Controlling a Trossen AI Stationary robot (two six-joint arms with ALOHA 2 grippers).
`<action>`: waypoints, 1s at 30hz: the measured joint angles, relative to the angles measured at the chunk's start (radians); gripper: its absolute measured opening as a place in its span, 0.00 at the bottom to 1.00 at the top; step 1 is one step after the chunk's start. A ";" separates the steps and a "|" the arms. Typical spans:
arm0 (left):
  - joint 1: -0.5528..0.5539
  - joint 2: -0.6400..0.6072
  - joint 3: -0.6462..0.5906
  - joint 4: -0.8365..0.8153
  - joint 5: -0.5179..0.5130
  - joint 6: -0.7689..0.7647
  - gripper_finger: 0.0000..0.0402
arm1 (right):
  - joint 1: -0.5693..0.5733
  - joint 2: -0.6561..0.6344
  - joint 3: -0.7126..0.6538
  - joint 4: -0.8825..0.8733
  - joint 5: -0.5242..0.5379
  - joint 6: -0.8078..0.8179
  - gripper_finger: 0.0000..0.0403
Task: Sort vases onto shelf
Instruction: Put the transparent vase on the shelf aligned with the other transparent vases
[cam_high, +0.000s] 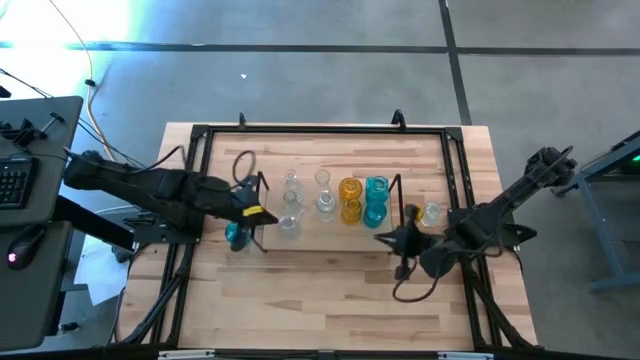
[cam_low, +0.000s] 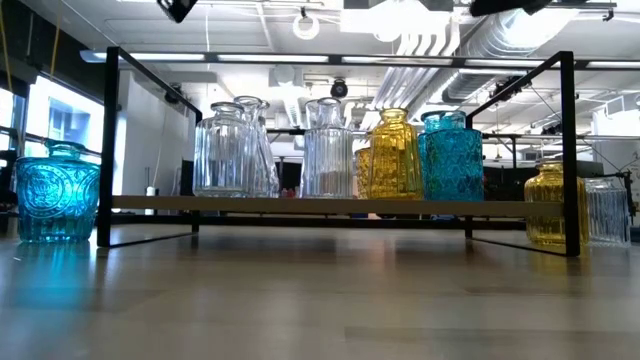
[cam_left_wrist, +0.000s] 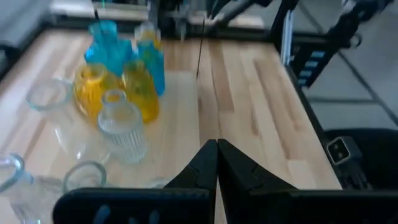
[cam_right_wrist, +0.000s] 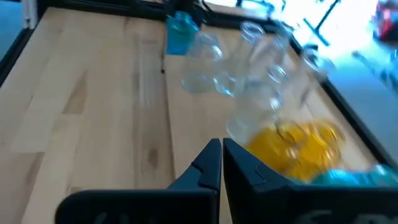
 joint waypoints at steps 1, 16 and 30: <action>0.000 -0.027 -0.040 0.046 -0.006 0.018 0.00 | 0.000 -0.018 0.003 -0.039 -0.001 0.038 0.00; 0.098 -0.316 -0.429 0.550 -0.026 0.179 0.00 | -0.002 -0.106 0.301 -0.790 -0.125 0.604 0.00; 0.217 -0.444 -0.528 0.602 -0.023 0.178 0.00 | -0.192 -0.196 0.214 -1.119 -0.367 1.039 0.22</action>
